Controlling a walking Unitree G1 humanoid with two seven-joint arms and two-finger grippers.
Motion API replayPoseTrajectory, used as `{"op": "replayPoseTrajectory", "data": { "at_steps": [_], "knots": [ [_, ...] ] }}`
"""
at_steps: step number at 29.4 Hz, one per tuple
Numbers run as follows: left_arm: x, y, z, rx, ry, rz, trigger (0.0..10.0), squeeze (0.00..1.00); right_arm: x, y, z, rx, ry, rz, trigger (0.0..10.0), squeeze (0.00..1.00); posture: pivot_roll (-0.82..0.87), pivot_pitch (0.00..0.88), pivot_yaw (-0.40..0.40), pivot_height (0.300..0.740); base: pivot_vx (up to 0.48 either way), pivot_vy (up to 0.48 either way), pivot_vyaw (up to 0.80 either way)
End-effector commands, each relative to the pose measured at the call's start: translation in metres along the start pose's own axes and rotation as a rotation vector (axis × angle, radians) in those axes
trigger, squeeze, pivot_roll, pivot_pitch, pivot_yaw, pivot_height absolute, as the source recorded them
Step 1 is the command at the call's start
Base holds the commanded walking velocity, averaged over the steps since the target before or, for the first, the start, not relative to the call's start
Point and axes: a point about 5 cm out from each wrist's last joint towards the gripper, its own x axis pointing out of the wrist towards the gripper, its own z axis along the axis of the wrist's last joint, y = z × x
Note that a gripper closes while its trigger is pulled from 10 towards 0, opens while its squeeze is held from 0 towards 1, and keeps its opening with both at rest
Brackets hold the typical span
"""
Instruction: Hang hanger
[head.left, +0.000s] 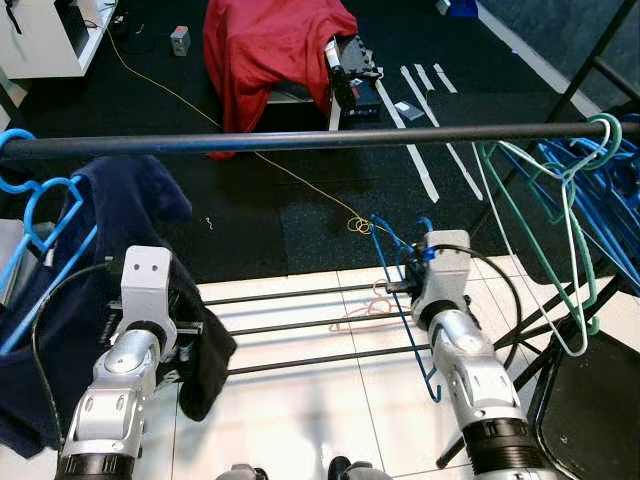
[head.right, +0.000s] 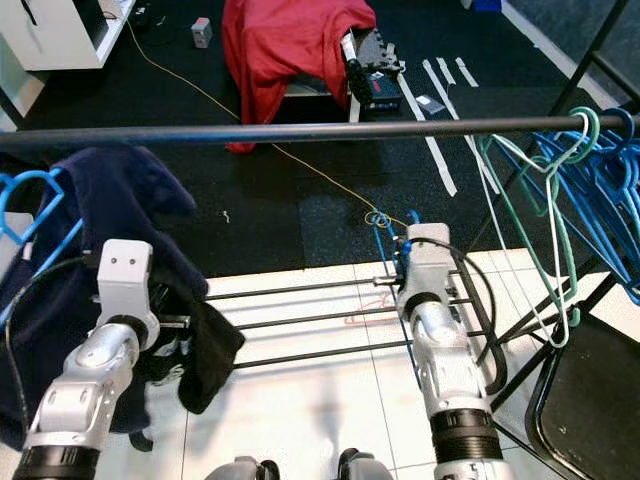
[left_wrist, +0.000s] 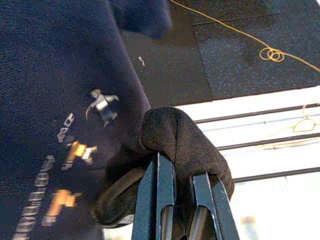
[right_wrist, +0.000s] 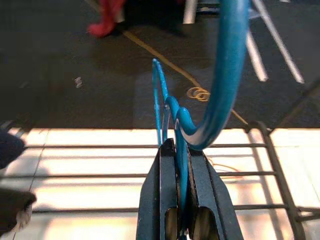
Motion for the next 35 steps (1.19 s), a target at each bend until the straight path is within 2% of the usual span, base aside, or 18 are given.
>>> {"op": "replayPoseTrajectory", "data": {
  "at_steps": [1, 7, 10, 13, 16, 19, 20, 23, 24, 27, 29, 30, 35],
  "knots": [
    [-0.002, -0.001, -0.004, -0.035, -0.002, 0.002, 10.0, 0.00, -0.005, 0.004, -0.011, -0.019, 0.010, 0.046, 10.0, 0.00, -0.04, 0.183, -0.046, 0.740, 0.000, 0.000, 0.00],
    [-0.003, -0.001, -0.008, -0.051, -0.001, 0.007, 10.0, 0.00, -0.006, 0.007, -0.014, 0.008, -0.017, 0.052, 10.0, 0.00, -0.04, 0.165, -0.041, 0.740, 0.000, 0.000, 0.00],
    [-0.005, -0.009, -0.004, -0.042, -0.056, -0.041, 10.0, 0.00, -0.005, -0.002, -0.022, 0.126, -0.039, -0.039, 10.0, 0.00, 0.00, 0.147, -0.062, 0.740, 0.000, 0.000, 0.00],
    [-0.005, -0.010, -0.001, -0.040, -0.071, -0.055, 10.0, 0.00, -0.004, -0.004, -0.024, 0.148, -0.034, -0.053, 10.0, 0.00, 0.00, 0.150, -0.067, 0.740, 0.000, 0.000, 0.00],
    [-0.007, -0.011, -0.005, -0.021, -0.067, -0.065, 10.0, 0.00, -0.001, 0.000, -0.025, 0.144, -0.023, -0.025, 10.0, 0.00, -0.02, 0.172, -0.073, 0.740, 0.000, 0.000, 0.00],
    [-0.010, -0.012, -0.006, -0.020, -0.064, -0.071, 10.0, 0.00, 0.000, 0.004, -0.022, 0.131, -0.030, 0.004, 10.0, 0.00, -0.02, 0.146, -0.064, 0.740, 0.000, 0.000, 0.00],
    [-0.009, -0.013, -0.007, -0.022, -0.062, -0.073, 10.0, 0.00, 0.001, 0.006, -0.022, 0.127, -0.028, 0.016, 10.0, 0.00, -0.02, 0.185, -0.069, 0.740, 0.000, 0.000, 0.00],
    [-0.008, -0.013, -0.008, -0.024, -0.059, -0.074, 10.0, 0.00, 0.002, 0.006, -0.024, 0.125, -0.024, 0.021, 10.0, 0.00, -0.03, 0.194, -0.069, 0.740, 0.000, 0.000, 0.00],
    [-0.008, -0.013, -0.006, -0.051, -0.067, -0.070, 10.0, 0.00, 0.001, 0.007, -0.023, 0.121, -0.038, 0.026, 10.0, 0.00, -0.03, 0.145, -0.060, 0.740, 0.000, 0.000, 0.00],
    [0.000, -0.013, 0.000, -0.125, -0.077, -0.051, 10.0, 0.00, 0.002, 0.004, -0.017, 0.126, -0.064, 0.018, 10.0, 0.00, -0.02, 0.188, -0.071, 0.740, 0.000, 0.000, 0.00],
    [0.002, -0.013, 0.000, -0.128, -0.081, -0.052, 10.0, 0.00, 0.003, 0.003, -0.018, 0.129, -0.068, 0.015, 10.0, 0.00, -0.02, 0.188, -0.071, 0.740, 0.000, 0.000, 0.00],
    [0.000, -0.013, 0.005, -0.140, -0.102, -0.052, 10.0, 0.00, 0.002, 0.004, -0.015, 0.144, -0.079, 0.022, 10.0, 0.00, -0.01, 0.120, -0.070, 0.740, 0.000, 0.000, 0.00],
    [0.000, -0.012, 0.012, -0.153, -0.125, -0.051, 10.0, 0.00, 0.005, 0.007, -0.008, 0.159, -0.097, 0.042, 10.0, 0.00, -0.01, 0.125, -0.071, 0.740, 0.000, 0.000, 0.00]
  ]
}}
